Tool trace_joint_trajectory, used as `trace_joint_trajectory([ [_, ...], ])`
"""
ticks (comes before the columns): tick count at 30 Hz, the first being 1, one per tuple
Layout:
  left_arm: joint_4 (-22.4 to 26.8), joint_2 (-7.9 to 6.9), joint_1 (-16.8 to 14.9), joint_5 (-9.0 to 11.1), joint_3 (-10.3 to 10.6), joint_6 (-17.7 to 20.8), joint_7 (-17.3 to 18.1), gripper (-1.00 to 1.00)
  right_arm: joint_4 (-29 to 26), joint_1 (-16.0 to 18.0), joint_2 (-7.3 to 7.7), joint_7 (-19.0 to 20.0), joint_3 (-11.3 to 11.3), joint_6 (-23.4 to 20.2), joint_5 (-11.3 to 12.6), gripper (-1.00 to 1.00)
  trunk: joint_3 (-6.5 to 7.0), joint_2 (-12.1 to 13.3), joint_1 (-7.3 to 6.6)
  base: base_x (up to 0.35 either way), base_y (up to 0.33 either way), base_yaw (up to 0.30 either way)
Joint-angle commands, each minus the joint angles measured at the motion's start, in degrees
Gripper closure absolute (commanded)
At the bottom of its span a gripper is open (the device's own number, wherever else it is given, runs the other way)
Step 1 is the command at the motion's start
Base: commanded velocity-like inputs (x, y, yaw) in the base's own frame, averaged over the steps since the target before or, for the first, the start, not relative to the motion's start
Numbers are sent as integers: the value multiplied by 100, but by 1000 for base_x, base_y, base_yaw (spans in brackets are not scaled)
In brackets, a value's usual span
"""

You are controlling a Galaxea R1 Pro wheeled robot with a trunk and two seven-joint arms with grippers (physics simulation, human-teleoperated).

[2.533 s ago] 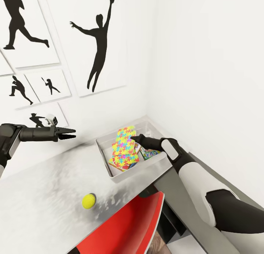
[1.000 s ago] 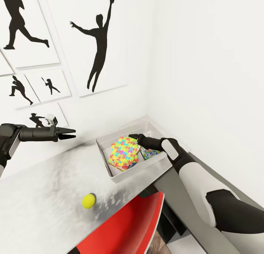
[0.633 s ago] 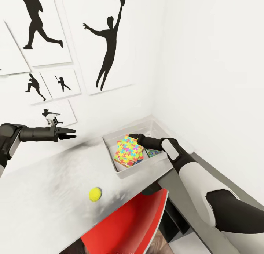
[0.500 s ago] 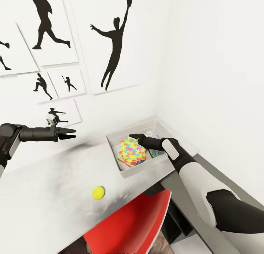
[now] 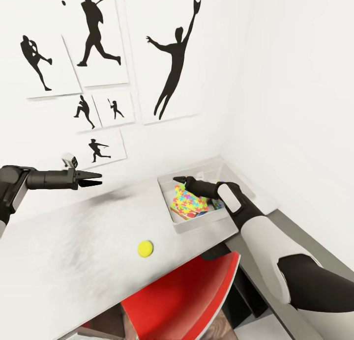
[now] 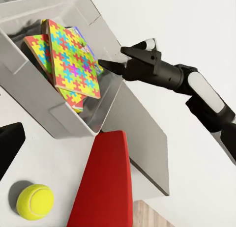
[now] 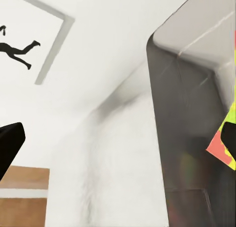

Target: Put all the toys in the child's room - the three board games (two on the bed and one on the table), the two jigsaw puzzles on the table, and the tennis ball on the table - inside the toy box on the table in the child's room.

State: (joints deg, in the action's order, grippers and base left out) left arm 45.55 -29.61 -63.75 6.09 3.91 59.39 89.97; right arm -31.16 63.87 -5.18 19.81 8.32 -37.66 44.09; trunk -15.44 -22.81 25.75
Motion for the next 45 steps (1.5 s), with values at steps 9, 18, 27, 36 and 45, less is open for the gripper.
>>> trace_joint_trajectory([
  [9, -11, -9, -6, 32, 46, 61, 3, -100, -380, -20, -21, -28, 16, -258, -12, -100, -11, -11, 4, -1, 0, 4],
  [18, -28, -33, -6, 19, 56, 61, 3, -100, -491, -19, -72, -387, -1, -311, -9, -100, -11, -11, 4, 0, 0, 0],
  [27, -28, -69, -6, 6, 42, 61, 3, -100, -858, 17, -82, -1809, -34, -1077, -3, -100, -11, -11, 4, 0, 0, 0],
  [36, -28, -121, -6, -5, 68, 61, 3, -100, -1539, -34, -67, -2181, -20, -1252, 9, -100, 19, -11, 4, 0, 0, 0],
  [45, -28, -215, -6, -11, 69, 61, 3, -100, -1592, -41, -70, -2203, -19, -1249, -5, -100, 101, -11, 4, 0, 0, 42],
])
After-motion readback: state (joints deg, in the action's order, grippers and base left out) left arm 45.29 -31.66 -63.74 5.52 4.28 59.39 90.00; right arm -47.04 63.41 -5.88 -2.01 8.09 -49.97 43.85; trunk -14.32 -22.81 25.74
